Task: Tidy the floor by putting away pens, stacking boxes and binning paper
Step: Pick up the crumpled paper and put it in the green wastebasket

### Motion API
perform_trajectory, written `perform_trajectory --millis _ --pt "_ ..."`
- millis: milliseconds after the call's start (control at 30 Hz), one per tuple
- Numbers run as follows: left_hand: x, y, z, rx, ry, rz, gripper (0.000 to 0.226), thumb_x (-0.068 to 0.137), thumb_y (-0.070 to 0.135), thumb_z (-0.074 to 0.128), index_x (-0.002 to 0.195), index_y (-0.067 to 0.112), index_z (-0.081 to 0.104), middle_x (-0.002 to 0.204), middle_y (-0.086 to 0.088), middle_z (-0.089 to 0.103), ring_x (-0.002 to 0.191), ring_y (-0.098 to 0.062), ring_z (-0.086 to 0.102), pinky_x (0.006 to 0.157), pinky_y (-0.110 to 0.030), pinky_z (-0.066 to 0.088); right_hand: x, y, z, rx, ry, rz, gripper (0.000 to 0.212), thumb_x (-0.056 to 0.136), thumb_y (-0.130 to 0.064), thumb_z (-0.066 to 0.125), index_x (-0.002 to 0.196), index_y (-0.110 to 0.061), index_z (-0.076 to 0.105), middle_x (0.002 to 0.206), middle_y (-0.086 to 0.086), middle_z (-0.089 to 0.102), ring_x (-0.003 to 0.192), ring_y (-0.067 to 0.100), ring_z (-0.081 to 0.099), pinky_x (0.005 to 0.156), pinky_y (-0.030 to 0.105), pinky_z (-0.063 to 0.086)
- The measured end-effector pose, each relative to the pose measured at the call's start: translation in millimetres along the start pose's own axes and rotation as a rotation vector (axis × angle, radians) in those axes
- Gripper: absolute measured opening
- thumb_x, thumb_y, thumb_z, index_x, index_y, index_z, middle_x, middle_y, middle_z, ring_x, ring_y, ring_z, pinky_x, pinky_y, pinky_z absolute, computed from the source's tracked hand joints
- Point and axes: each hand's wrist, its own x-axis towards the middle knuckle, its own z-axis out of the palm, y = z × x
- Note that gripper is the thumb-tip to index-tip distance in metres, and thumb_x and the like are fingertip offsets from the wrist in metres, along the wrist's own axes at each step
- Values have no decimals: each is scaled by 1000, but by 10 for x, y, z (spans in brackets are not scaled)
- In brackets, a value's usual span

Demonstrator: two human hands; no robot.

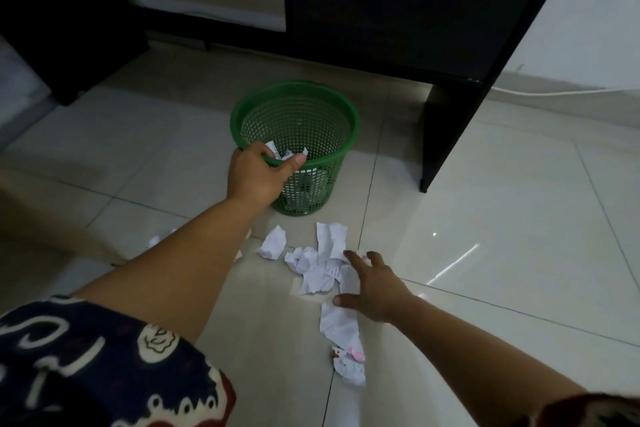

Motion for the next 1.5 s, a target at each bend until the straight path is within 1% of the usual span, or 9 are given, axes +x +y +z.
perform_trajectory --millis 133,267,467,633,767,933,1033,1267,1500 --pt "-79 -15 -173 50 0 -52 54 71 67 67 90 18 59 98 -5 62 87 -20 58 60 -25 37 81 -153 202 -89 42 -28 103 74 -76 59 152 -40 3 160 13 7 140 39 25 107 49 38" --pt "-119 -47 -321 39 12 -136 34 86 50 62 94 17 62 99 -1 63 95 -22 59 76 -28 45 246 -297 151 -205 154 15 105 69 -84 53 149 -41 1 160 11 -3 142 38 17 103 54 39" --pt "-136 -150 -457 39 31 -181 22 84 39 69 94 20 65 103 0 66 96 -22 60 83 -30 49 523 -456 109 -190 0 -31 108 65 -76 65 150 -42 7 158 9 -5 144 39 10 107 56 35" --pt "-34 -175 -521 47 30 -194 19 87 36 65 100 24 58 99 3 63 92 -20 61 78 -28 46 615 -402 197 -355 45 -120 59 85 -48 60 138 -32 40 134 11 39 124 36 38 102 46 35" --pt "41 -281 -543 -171 52 -298 55 87 36 64 132 30 34 106 -5 68 92 -25 68 87 -45 55 598 -327 213 -277 110 -151 35 93 -25 49 128 -26 55 127 10 48 116 30 48 102 36 36" --pt "-36 -360 -526 -314 42 -242 43 94 36 57 132 33 36 93 6 68 82 -16 70 86 -40 54 412 -330 -19 -41 318 -310 40 82 -33 43 105 -19 73 103 9 65 92 27 64 84 25 47" --pt "-49 -435 -645 -343 24 -229 29 96 47 47 118 28 49 99 1 70 82 -17 69 78 -33 54 261 -483 -236 135 496 -475 29 74 -16 51 91 -18 75 91 3 68 77 22 67 70 7 40" --pt "-268 -953 -882 -83 6 -311 6 87 20 65 85 24 70 93 -2 72 91 -25 67 85 -30 51 -37 -1246 -952 254 900 -832 34 73 1 76 104 -13 73 113 9 67 95 16 64 86 12 44" --pt "-418 -1363 -927 125 -29 -323 15 88 16 62 100 12 70 112 -6 68 104 -23 61 84 -20 40 358 -1705 -1396 470 1020 -650 33 79 5 67 107 -12 73 110 3 67 82 5 57 79 0 37"
